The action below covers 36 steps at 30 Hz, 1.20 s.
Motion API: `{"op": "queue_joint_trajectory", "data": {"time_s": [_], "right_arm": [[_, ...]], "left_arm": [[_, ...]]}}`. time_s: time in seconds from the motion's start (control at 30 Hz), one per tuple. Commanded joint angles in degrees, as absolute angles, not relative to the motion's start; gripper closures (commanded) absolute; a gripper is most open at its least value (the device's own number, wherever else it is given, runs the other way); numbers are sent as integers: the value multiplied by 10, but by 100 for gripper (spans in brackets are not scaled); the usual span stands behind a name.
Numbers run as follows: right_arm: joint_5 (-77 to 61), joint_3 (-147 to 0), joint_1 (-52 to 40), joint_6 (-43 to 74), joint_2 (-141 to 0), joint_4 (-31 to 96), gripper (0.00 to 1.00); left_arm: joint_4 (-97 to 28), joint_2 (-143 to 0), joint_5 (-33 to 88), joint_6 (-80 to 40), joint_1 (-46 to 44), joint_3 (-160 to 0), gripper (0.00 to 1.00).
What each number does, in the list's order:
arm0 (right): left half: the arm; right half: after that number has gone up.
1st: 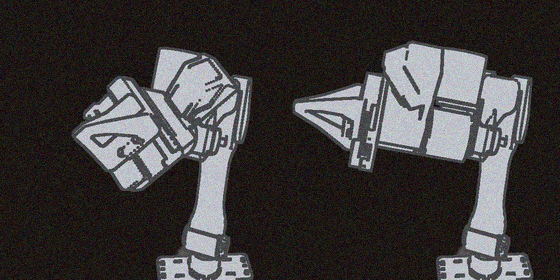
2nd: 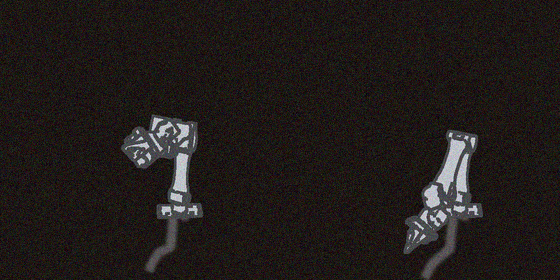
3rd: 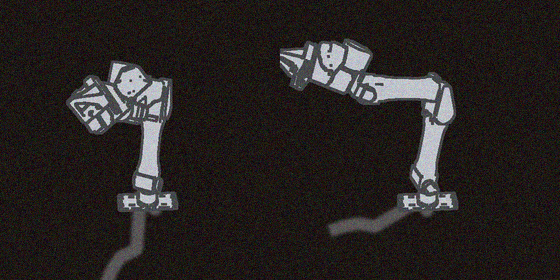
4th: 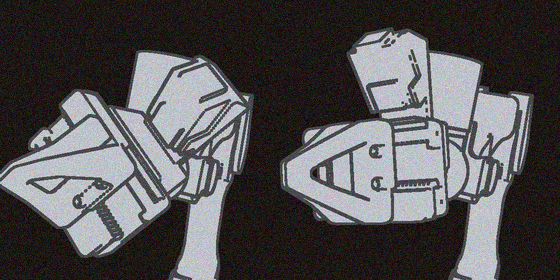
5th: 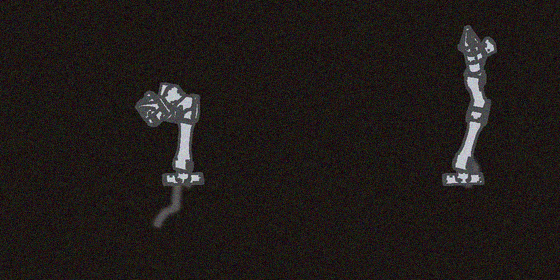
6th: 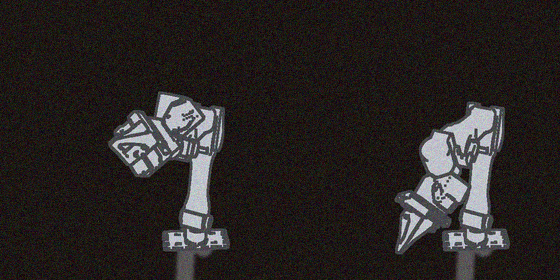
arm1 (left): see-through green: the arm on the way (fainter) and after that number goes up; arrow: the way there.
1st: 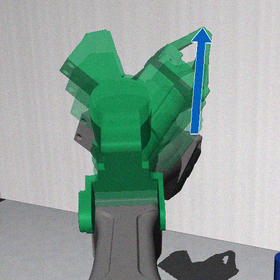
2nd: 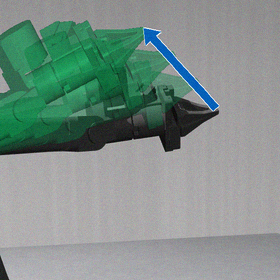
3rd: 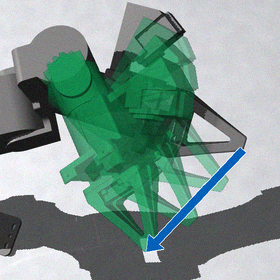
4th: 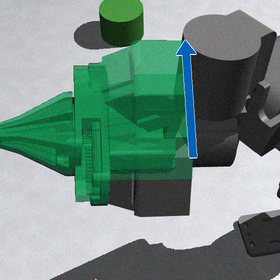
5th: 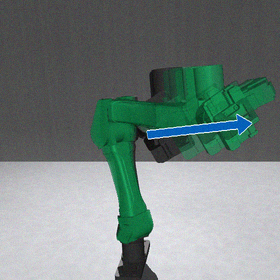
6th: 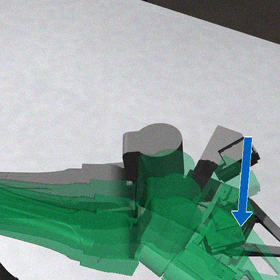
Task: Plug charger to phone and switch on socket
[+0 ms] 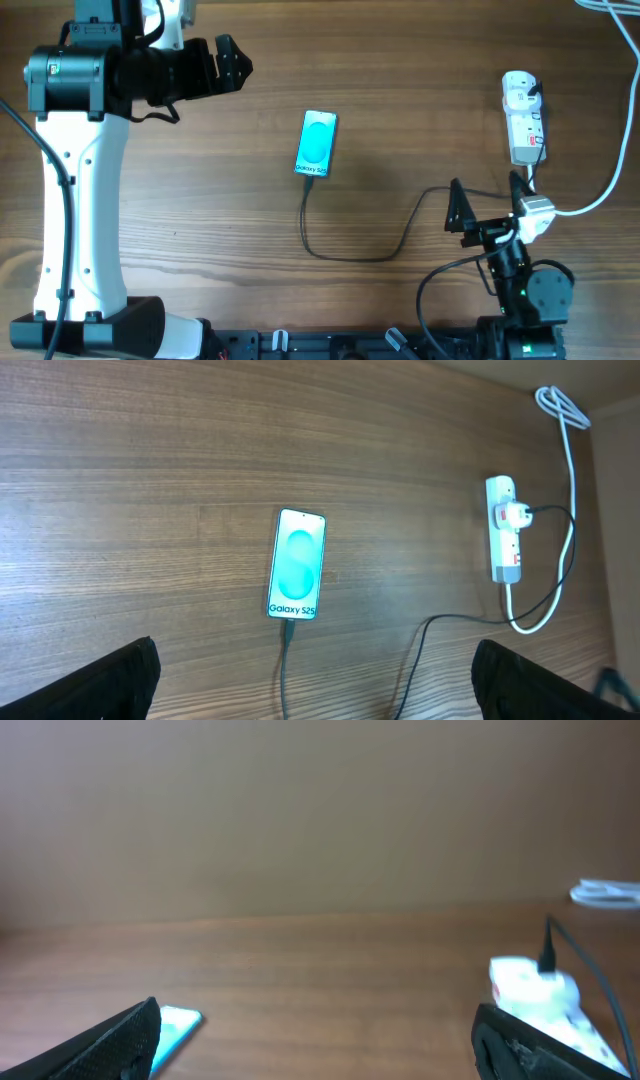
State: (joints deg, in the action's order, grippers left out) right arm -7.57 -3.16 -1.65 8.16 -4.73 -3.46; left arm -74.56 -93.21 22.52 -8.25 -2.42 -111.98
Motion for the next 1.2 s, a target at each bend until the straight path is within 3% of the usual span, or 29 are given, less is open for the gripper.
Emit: {"op": "queue_joint_trajectory", "data": {"time_s": [0.0,1.17], "right_arm": [[-44,-3,-20,90,-4,-12,0],[-30,-3,-21,91,-2,-1,0]], "left_arm": [[-744,-931,226,-80,-24,-1121,0],[-744,-931,226,-80,-24,-1121,0]]}}
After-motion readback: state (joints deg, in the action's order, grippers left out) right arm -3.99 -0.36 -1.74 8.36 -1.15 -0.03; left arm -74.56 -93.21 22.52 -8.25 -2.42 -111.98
